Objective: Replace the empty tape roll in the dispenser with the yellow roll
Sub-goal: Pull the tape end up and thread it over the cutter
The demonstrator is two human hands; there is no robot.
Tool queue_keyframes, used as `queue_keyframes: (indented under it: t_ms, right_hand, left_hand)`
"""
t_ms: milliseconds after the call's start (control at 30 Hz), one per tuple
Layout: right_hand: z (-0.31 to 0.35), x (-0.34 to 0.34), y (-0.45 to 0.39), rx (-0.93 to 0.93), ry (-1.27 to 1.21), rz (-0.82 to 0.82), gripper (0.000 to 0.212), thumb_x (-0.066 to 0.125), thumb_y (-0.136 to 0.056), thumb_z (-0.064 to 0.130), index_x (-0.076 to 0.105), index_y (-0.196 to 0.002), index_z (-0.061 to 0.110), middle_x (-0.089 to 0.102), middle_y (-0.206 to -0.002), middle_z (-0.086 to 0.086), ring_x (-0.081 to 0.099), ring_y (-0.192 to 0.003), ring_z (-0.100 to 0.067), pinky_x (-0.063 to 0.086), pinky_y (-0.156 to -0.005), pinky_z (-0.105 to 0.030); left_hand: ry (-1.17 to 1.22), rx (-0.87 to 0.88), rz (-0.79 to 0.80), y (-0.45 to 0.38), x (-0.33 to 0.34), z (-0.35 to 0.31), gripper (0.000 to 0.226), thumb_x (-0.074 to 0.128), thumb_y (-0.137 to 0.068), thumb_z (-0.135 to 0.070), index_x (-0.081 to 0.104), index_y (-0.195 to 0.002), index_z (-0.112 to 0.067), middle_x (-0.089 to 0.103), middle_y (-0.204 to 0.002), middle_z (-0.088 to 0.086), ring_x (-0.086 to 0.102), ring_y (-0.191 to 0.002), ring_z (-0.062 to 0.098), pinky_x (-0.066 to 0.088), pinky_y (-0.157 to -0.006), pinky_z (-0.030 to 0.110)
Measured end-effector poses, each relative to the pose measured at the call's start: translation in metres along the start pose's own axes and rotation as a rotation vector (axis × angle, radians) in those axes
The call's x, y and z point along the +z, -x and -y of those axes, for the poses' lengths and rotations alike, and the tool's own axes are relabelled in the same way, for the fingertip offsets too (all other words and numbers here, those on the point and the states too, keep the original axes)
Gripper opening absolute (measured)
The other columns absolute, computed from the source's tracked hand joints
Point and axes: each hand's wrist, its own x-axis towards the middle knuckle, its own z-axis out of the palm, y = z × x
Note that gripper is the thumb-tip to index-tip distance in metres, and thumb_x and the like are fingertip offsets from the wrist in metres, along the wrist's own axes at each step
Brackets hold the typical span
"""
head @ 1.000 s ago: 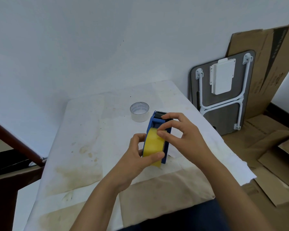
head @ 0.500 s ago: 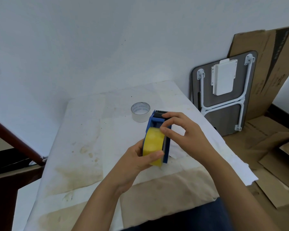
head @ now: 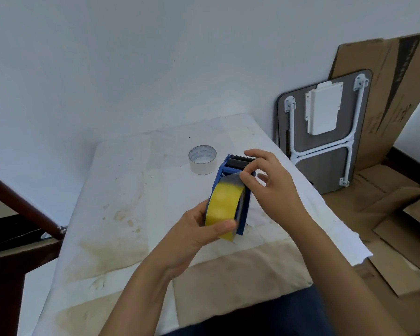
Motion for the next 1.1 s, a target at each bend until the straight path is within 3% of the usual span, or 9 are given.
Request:
queue_keyframes:
  t_ms: [133, 300, 400, 500, 700, 800, 933, 1033, 1100]
  right_hand:
    - [0.000, 0.001, 0.003, 0.004, -0.053, -0.023, 0.015, 0.060, -0.088, 0.010, 0.059, -0.079, 0.021, 0.061, -0.117, 0.009, 0.056, -0.110, -0.005, 0.055, -0.084, -0.036]
    - [0.000, 0.005, 0.005, 0.047, -0.095, -0.042, 0.016, 0.061, -0.087, 0.008, 0.058, -0.076, 0.020, 0.065, -0.112, 0.012, 0.059, -0.107, -0.007, 0.055, -0.084, -0.040]
    - [0.000, 0.007, 0.007, 0.056, -0.092, -0.073, 0.019, 0.062, -0.086, 0.007, 0.058, -0.074, 0.022, 0.065, -0.109, 0.011, 0.060, -0.105, -0.008, 0.056, -0.082, -0.039]
    - [0.000, 0.010, 0.008, 0.062, -0.085, -0.074, 0.020, 0.062, -0.085, 0.006, 0.058, -0.074, 0.022, 0.065, -0.110, 0.010, 0.060, -0.106, -0.008, 0.056, -0.081, -0.034]
    - [-0.002, 0.014, 0.008, 0.099, -0.104, -0.108, 0.016, 0.061, -0.085, 0.005, 0.058, -0.075, 0.017, 0.068, -0.107, 0.009, 0.062, -0.102, -0.004, 0.052, -0.071, -0.015]
    - [-0.004, 0.013, 0.008, 0.121, -0.106, -0.123, 0.013, 0.062, -0.085, 0.005, 0.059, -0.075, 0.013, 0.069, -0.103, 0.011, 0.064, -0.099, -0.005, 0.051, -0.069, -0.012]
    - [-0.007, 0.010, 0.008, 0.155, -0.111, -0.129, 0.011, 0.061, -0.085, 0.007, 0.059, -0.075, 0.009, 0.070, -0.100, 0.012, 0.066, -0.096, -0.007, 0.051, -0.068, -0.012]
    - [-0.003, 0.012, 0.008, 0.157, -0.107, -0.122, 0.012, 0.060, -0.086, 0.007, 0.057, -0.074, 0.010, 0.070, -0.099, 0.010, 0.066, -0.096, -0.008, 0.050, -0.068, -0.010]
    - [0.000, 0.014, 0.009, 0.151, -0.108, -0.130, 0.015, 0.059, -0.086, 0.006, 0.056, -0.073, 0.012, 0.071, -0.100, 0.007, 0.066, -0.096, -0.009, 0.049, -0.067, -0.010]
  left_hand:
    - [0.024, -0.006, 0.018, -0.001, -0.002, 0.003, 0.033, 0.080, -0.071, -0.033, 0.077, -0.102, -0.040, 0.078, -0.106, 0.000, 0.072, -0.101, 0.018, 0.053, -0.102, 0.041]
    - [-0.030, -0.030, 0.040, -0.001, -0.005, 0.001, 0.046, 0.074, -0.081, -0.030, 0.065, -0.126, -0.030, 0.073, -0.123, -0.005, 0.066, -0.116, 0.015, 0.050, -0.097, 0.027]
    - [-0.060, -0.024, 0.015, -0.004, -0.006, -0.002, 0.045, 0.079, -0.078, -0.031, 0.068, -0.121, -0.026, 0.074, -0.117, -0.002, 0.067, -0.109, 0.016, 0.048, -0.089, 0.022]
    - [-0.023, -0.021, -0.012, -0.008, -0.009, -0.003, 0.046, 0.076, -0.076, -0.025, 0.067, -0.120, -0.016, 0.072, -0.119, 0.009, 0.068, -0.102, 0.017, 0.052, -0.088, 0.026]
    - [0.024, -0.050, 0.002, -0.014, -0.005, 0.000, 0.050, 0.079, -0.078, -0.028, 0.064, -0.124, -0.017, 0.073, -0.121, 0.011, 0.066, -0.115, 0.034, 0.049, -0.105, 0.052]
    - [0.004, -0.055, 0.019, -0.015, -0.005, -0.002, 0.045, 0.078, -0.082, -0.027, 0.066, -0.123, -0.016, 0.074, -0.119, 0.010, 0.068, -0.113, 0.034, 0.052, -0.103, 0.048]
    - [0.015, -0.076, 0.047, -0.015, -0.004, -0.009, 0.042, 0.071, -0.081, -0.030, 0.068, -0.121, -0.017, 0.077, -0.111, 0.004, 0.073, -0.101, 0.021, 0.057, -0.090, 0.035]
    - [-0.017, -0.109, 0.011, -0.017, 0.002, -0.010, 0.044, 0.072, -0.080, -0.046, 0.069, -0.118, -0.024, 0.076, -0.115, 0.005, 0.070, -0.110, 0.029, 0.051, -0.104, 0.048]
    - [-0.045, -0.102, -0.003, -0.017, 0.003, -0.009, 0.047, 0.074, -0.077, -0.049, 0.068, -0.118, -0.026, 0.077, -0.114, 0.004, 0.070, -0.110, 0.030, 0.049, -0.105, 0.052]
